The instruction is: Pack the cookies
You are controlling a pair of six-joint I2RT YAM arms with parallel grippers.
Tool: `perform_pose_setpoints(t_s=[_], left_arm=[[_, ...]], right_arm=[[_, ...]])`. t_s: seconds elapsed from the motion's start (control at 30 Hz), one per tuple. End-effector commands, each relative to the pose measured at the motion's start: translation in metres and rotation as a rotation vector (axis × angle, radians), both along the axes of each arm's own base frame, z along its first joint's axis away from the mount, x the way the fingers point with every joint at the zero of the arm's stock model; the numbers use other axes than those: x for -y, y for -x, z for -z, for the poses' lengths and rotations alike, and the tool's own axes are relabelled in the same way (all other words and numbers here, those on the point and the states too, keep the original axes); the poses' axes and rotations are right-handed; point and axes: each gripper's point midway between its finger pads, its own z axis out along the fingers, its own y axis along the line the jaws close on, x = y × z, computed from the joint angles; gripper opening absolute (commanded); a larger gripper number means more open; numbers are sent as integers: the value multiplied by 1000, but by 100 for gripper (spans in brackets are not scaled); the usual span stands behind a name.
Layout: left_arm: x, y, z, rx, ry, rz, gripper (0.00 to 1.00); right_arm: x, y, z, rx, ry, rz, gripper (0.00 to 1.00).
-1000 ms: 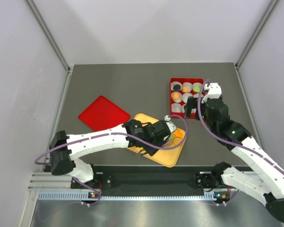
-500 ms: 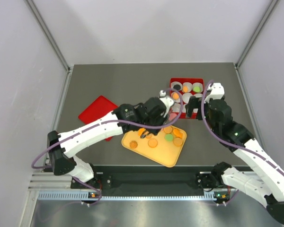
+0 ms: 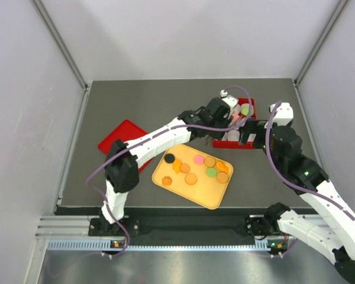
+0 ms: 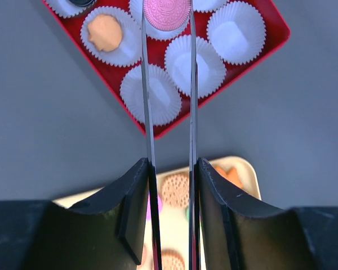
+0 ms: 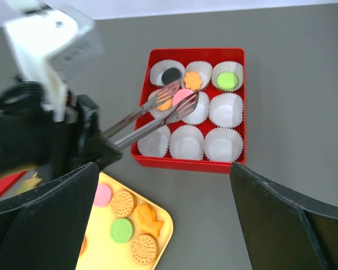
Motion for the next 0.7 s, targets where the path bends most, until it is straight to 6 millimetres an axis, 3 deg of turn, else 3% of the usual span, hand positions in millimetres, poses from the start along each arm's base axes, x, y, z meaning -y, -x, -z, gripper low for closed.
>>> perform_pose_setpoints(t_s=[0.0, 0.3, 0.5, 0.67], left_arm=[[22, -27, -35, 78, 130, 11, 41], [30, -44, 3, 24, 114, 13, 42], [33, -50, 13, 7, 114, 11, 43], [33, -53, 12, 13, 113, 10, 52]], right_arm=[[12, 5, -30, 70, -28, 42, 100], [19, 12, -33, 77, -27, 54, 100], [21, 14, -31, 71, -23, 52, 100], [21, 15, -32, 72, -24, 51, 100]])
